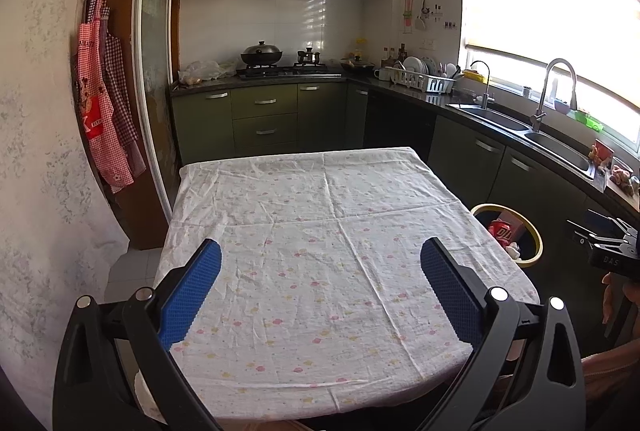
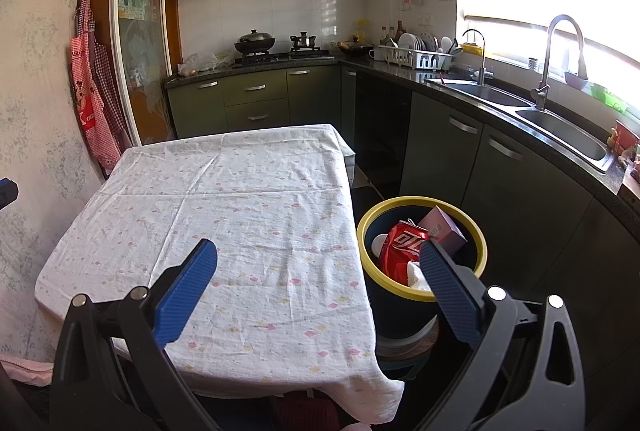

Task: Collect trash

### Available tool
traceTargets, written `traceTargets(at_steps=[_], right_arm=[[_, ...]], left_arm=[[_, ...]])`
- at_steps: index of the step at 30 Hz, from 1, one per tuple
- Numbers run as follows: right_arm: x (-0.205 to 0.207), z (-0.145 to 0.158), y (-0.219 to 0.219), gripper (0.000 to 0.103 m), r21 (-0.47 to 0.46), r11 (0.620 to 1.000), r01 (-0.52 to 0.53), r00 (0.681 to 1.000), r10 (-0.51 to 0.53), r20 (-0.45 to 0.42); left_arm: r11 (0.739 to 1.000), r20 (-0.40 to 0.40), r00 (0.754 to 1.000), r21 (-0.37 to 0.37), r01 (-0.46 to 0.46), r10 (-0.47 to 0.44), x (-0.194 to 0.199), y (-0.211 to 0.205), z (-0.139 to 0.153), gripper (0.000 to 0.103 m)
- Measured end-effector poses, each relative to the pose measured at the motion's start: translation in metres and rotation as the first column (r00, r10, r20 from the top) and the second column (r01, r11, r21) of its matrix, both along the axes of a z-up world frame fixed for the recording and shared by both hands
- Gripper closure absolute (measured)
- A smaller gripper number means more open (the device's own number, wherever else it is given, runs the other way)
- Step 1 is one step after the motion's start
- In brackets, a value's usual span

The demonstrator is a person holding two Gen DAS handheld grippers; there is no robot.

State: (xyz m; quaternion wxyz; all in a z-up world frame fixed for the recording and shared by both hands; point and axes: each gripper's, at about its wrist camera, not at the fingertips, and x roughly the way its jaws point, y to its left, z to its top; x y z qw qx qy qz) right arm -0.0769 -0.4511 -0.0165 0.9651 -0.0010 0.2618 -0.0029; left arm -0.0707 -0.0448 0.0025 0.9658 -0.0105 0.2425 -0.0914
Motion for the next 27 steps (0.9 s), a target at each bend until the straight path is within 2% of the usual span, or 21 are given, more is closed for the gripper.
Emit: traceTargets(at_steps=[8, 16, 19, 23, 27], right_arm=[[0.0, -0.001, -0.001, 0.007, 0.0, 1.0, 0.001, 1.0, -0.001, -0.002], [0.002, -0.004, -0.003, 0.007, -0.001, 1.0, 0.002, 1.0, -0.002, -0.008], [0.004, -0.004, -0.002, 0.007, -0.006, 1.0, 0.002, 1.0, -0.002, -0.012], [0.023, -0.005, 0.006, 0.007, -0.044, 0.999, -0.019, 0.999, 0.017, -0.028], [0.07, -0.005, 0.019, 0.007, -0.054, 0.996, -0.075, 0.994, 0.071, -0.081]], left_arm=[[1.0, -0.023, 1.0, -0.012, 0.013, -0.014, 0.005, 0.0, -0.003, 0.005], [0.999, 0.01, 1.0, -0.033, -0.007, 0.007, 0.005, 0.005, -0.003, 0.005], [0.999, -0.02, 1.0, -0.033, -0.005, 0.005, 0.013, 0.005, -0.006, 0.005], [1.0, -0.095, 0.995, -0.024, 0.007, -0.009, 0.045, 0.006, -0.021, 0.005], [0.999, -0.183, 0.983, 0.031, -0.028, 0.033, 0.108, 0.014, -0.05, 0.005]])
